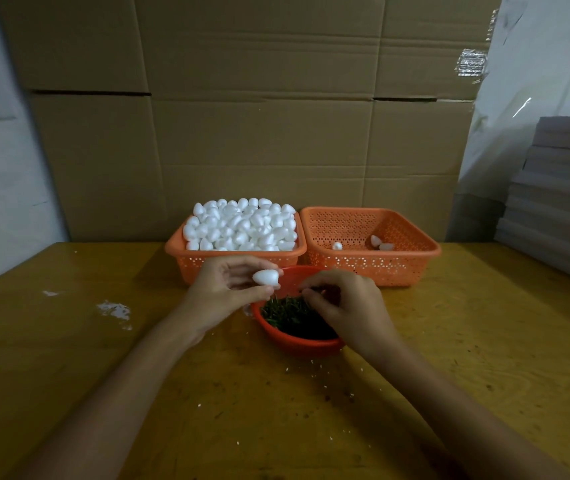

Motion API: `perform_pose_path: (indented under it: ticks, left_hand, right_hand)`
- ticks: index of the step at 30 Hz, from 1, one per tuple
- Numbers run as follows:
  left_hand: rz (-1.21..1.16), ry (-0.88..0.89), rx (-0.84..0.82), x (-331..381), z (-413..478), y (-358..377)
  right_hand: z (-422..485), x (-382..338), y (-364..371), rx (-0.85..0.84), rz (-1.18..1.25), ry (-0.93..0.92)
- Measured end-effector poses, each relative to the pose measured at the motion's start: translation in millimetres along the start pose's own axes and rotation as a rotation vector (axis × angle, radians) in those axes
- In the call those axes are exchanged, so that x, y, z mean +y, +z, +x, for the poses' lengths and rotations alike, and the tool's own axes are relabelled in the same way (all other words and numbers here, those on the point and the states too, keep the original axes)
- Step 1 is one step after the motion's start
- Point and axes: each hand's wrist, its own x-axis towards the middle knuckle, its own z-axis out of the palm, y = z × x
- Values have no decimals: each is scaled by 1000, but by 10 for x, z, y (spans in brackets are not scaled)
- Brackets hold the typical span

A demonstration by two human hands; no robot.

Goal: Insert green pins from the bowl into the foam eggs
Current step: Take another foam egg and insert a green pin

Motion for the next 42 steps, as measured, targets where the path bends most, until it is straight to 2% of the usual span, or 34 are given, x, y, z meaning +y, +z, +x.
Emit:
perform_pose_path:
  ticks: [5,16,25,35,42]
  left_hand:
    - [26,-9,-10,-13,-9,-28]
    - [-1,5,-26,-18,6,-56]
    - [-13,31,-30,-5,-5,2]
    - [-59,29,-58,32,-11,50]
    - [-104,42,-15,79,-9,69]
  right_hand:
    - [0,19,-5,-7,35,61]
    - [14,20,-38,19,-37,9]
    - [-9,-131,-60,15,233,-92]
    - [-62,-167,29,-18,267,-31]
    - [-56,-190,16,-32,318,-5]
